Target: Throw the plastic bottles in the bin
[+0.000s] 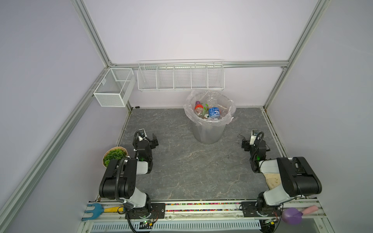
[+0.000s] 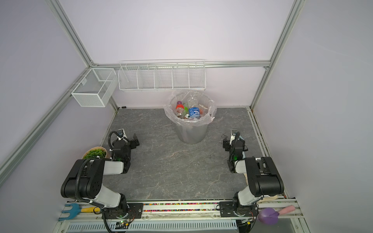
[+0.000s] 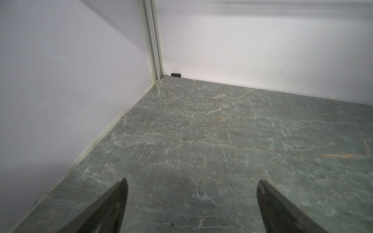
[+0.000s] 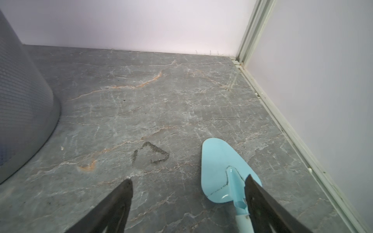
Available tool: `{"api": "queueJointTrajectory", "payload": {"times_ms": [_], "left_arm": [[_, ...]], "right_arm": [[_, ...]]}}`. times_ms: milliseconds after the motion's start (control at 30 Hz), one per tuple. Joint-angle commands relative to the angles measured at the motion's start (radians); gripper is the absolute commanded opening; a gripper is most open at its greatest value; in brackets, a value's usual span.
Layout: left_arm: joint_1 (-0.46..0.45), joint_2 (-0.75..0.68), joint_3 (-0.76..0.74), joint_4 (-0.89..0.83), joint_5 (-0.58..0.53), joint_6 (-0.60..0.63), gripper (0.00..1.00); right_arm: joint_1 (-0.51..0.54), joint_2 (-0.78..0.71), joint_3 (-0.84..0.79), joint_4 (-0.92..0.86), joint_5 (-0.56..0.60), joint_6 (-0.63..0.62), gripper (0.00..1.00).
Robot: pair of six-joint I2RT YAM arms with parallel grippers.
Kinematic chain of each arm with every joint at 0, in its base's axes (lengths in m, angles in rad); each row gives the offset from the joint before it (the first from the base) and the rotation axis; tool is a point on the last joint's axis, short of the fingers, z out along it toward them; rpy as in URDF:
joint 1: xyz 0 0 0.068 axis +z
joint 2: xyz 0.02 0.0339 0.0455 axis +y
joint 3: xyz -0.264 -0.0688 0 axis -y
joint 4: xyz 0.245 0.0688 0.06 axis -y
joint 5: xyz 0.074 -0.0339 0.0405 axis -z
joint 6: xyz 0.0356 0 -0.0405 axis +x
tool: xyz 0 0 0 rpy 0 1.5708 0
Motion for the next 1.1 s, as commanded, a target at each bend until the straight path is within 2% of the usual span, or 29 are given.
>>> {"api": "queueJointTrajectory", "payload": {"times_ms": [0, 67, 133, 1067], "left_arm": [[0.001, -0.004, -0.033, 0.076, 0.114, 0.039, 0.99], [0.001, -0.007, 0.013, -0.019, 0.191, 0.073, 0.99], [0.016, -0.015, 0.055, -0.109, 0.167, 0.031, 0.99], [0.026, -0.007, 0.044, -0.074, 0.179, 0.029, 0.99]], "right_arm": [[-0.035, -0.02, 0.019, -0.031, -0.151, -0.007, 0.89], [-0.036, -0.017, 0.02, -0.025, -0.153, -0.008, 0.89], [-0.036, -0.018, 0.021, -0.031, -0.154, -0.007, 0.89], [-0.036, -0.02, 0.016, -0.024, -0.153, -0.007, 0.89]]}}
